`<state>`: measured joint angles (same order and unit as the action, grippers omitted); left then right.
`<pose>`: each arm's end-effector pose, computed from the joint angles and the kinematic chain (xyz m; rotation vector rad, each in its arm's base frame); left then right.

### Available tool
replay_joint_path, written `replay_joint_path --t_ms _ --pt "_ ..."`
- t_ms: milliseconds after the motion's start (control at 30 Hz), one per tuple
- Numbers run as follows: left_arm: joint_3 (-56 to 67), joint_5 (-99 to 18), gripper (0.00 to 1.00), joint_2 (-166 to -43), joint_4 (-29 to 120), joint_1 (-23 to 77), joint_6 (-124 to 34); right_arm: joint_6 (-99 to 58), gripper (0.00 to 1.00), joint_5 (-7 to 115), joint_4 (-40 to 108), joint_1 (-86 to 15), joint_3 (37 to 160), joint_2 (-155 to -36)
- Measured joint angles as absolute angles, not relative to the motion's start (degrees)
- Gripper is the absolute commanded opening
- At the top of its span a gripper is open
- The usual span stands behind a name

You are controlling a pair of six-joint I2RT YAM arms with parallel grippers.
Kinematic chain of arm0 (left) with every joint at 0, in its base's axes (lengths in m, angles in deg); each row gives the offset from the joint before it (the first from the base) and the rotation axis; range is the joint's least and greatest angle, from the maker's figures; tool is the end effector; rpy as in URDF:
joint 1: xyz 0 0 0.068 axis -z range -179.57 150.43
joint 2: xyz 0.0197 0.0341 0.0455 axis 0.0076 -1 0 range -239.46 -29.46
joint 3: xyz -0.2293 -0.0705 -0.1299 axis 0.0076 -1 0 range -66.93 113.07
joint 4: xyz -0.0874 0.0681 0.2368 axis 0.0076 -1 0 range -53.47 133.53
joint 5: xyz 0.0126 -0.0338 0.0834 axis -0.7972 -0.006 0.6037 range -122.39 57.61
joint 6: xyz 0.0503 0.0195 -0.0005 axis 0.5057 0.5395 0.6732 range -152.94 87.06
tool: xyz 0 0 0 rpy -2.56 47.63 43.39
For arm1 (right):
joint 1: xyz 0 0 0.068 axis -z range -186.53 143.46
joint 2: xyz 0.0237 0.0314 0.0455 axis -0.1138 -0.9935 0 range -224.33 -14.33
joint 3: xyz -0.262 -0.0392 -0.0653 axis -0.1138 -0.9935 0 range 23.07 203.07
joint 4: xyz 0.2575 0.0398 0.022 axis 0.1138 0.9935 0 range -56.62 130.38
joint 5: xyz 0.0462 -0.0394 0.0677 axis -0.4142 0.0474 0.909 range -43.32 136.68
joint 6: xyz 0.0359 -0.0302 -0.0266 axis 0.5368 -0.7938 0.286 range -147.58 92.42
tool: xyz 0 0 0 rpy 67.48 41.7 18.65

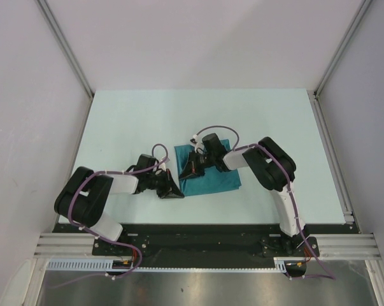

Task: Fold the napkin into a case and place the utensils inside
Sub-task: Smooth out the square-folded napkin at the center of the board.

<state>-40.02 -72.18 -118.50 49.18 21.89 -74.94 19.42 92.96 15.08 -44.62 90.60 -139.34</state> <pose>0.2141 -0.1085 0.1044 -0.1938 2.7357 -1.2712 0.3227 0.2857 0.0931 -0.3152 2.5607 1.6083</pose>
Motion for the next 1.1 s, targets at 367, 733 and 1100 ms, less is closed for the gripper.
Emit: replay_joint_path --t_ms 367,733,1100 --pt "-40.6 -71.5 0.0 -117.8 49.5 21.9 -75.0 21.6 0.02 95.8 13.6 -44.1 97.3 -145.5" --pt "-41.7 -71.5 0.0 -117.4 51.4 21.9 -75.0 24.0 0.03 97.5 14.6 -42.0 106.3 -150.7" --pt "-39.9 -68.6 0.07 -114.8 43.1 21.9 -73.0 20.9 0.27 97.4 19.0 -40.8 99.1 -142.9"
